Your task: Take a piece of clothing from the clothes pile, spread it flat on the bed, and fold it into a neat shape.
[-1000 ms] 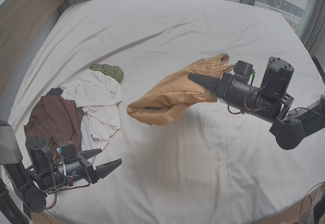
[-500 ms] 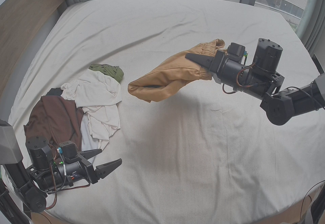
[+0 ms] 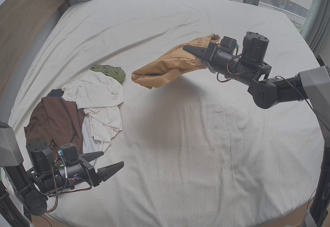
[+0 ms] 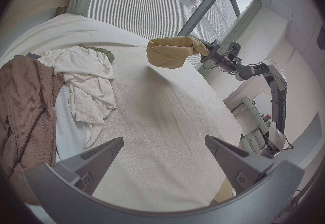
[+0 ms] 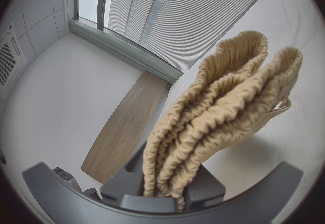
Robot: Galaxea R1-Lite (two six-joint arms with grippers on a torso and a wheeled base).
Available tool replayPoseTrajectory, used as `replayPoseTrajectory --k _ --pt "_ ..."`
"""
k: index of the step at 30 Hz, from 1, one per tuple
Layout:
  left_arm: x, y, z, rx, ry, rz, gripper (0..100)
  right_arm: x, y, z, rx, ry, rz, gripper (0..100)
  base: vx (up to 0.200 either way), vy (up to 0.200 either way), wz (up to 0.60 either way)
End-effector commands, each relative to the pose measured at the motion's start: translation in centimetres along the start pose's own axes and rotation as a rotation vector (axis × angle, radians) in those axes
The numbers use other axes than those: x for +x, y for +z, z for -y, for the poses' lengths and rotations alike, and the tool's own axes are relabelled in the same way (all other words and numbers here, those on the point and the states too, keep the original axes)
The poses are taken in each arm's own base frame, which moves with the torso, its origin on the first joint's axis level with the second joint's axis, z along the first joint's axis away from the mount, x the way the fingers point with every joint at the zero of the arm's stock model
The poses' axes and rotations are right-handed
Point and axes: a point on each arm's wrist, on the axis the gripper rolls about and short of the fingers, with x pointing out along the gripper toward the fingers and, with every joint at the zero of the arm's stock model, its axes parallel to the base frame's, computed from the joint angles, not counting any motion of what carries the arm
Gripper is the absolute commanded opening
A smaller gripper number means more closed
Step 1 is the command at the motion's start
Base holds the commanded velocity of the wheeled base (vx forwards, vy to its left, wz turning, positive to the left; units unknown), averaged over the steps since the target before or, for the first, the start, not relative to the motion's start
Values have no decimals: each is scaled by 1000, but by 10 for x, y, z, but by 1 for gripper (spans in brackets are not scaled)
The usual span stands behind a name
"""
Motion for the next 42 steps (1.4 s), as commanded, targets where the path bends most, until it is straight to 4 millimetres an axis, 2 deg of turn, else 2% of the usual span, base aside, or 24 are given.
replayPoseTrajectory --k 1,5,9,16,17,23,29,34,41,42 --pt "0 0 0 -4 0 -1 100 12 -3 30 4 -12 -2 0 0 0 0" --pt "0 -1 0 -8 1 -5 100 14 -10 44 14 -30 -13 0 0 0 0" --pt "-1 -3 0 -11 0 -14 100 11 -29 75 51 -91 -48 0 0 0 0" --pt "0 -3 1 -15 -3 -15 100 -9 -39 98 66 -172 -87 0 0 0 0" --pt "0 -3 1 -14 -4 -17 100 -18 -44 105 59 -200 -105 0 0 0 0" --pt "1 -2 1 -13 -6 -13 100 -39 -55 104 73 -244 -151 0 0 0 0" --pt "0 -3 1 -14 -6 -14 100 -55 -76 106 63 -264 -188 0 0 0 0" --pt "1 -3 1 -15 -7 -16 100 -62 -82 110 58 -275 -192 0 0 0 0" --pt "1 -3 0 -15 -7 -16 100 -61 -83 110 44 -262 -178 0 0 0 0" --pt "1 -3 0 -14 -7 -15 100 -60 -84 110 42 -260 -175 100 0 0 0"
